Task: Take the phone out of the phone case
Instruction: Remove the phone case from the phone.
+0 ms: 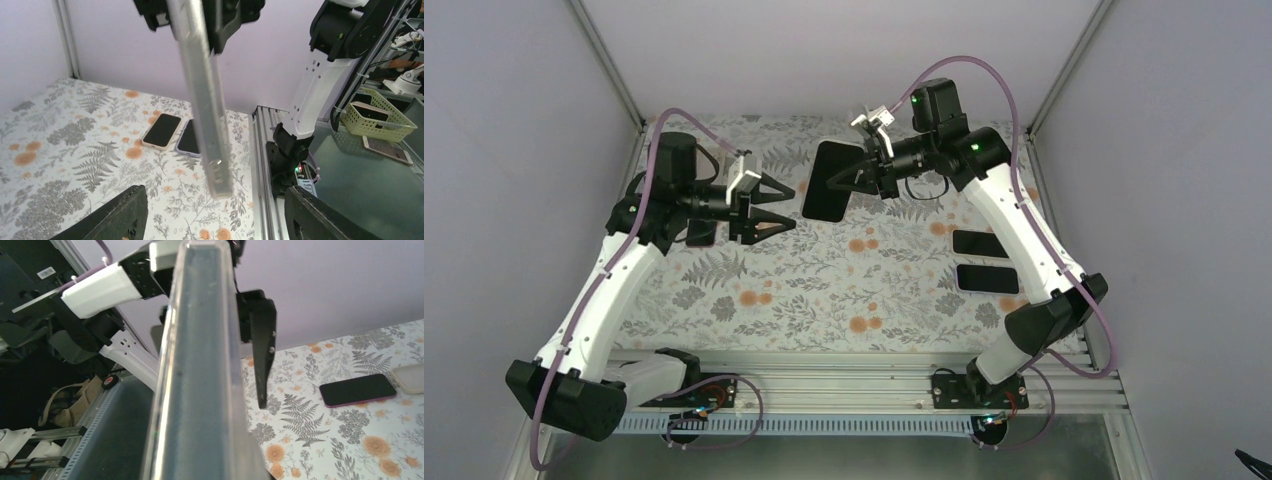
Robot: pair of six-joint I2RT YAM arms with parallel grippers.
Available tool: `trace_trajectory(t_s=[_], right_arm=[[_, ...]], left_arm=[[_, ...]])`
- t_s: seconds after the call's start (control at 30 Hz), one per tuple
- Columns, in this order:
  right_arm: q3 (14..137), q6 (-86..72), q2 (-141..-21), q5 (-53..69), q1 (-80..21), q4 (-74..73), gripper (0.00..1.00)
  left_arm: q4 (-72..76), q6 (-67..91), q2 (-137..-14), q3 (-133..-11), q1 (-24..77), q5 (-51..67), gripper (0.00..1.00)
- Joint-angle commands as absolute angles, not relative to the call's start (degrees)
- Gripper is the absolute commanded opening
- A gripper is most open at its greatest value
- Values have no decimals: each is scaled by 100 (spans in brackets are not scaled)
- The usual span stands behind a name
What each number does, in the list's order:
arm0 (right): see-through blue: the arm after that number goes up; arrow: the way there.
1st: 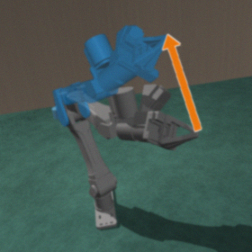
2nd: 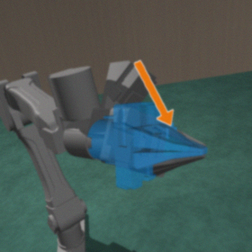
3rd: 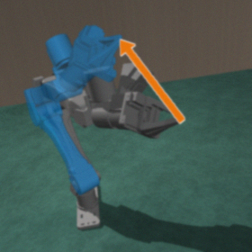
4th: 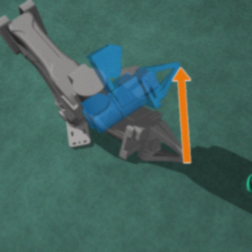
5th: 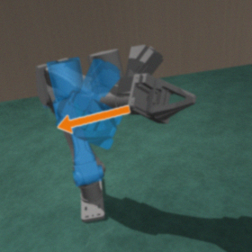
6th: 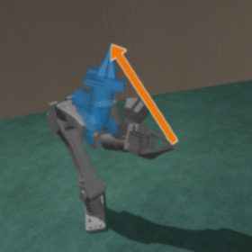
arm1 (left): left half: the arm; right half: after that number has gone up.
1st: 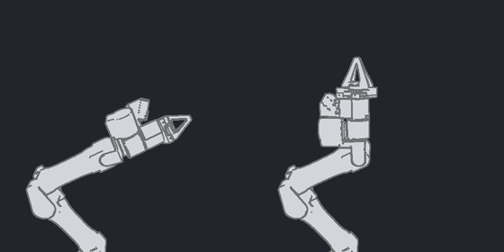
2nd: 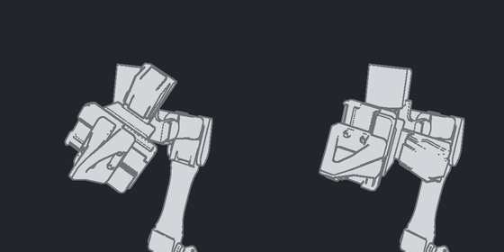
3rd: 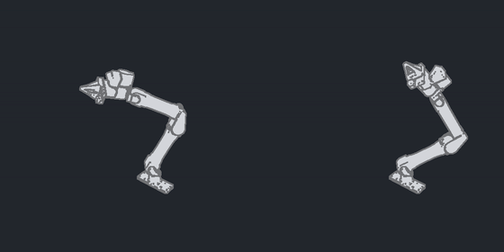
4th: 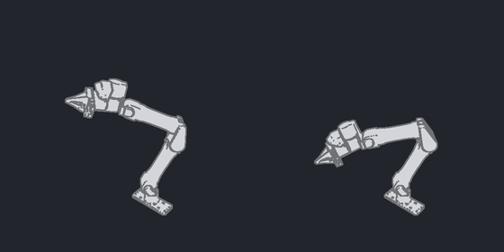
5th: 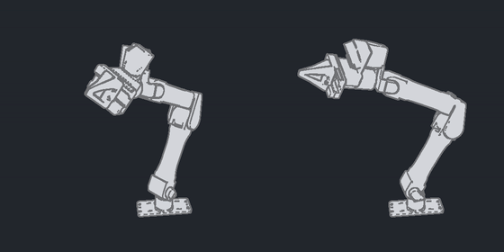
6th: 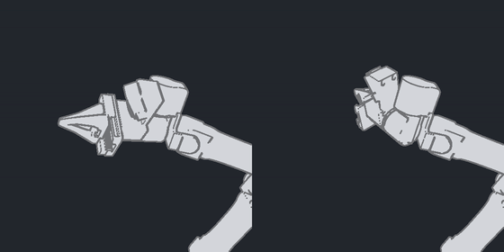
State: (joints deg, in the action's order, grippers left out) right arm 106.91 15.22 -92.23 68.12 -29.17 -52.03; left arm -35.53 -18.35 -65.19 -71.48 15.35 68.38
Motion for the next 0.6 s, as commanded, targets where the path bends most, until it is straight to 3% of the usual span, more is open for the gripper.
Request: trace_trajectory(t_s=[0.0, 0.57], right_arm=[[10755, 1255, -9159, 7494, -2913, -4839, 4], [10578, 1191, -8985, 7479, -2913, -4754, 4]], left_arm=[[-3030, -1568, -6521, -6984, 1609, 6942, 67], [-2520, -916, -6795, -6773, 1626, 6193, 48]])
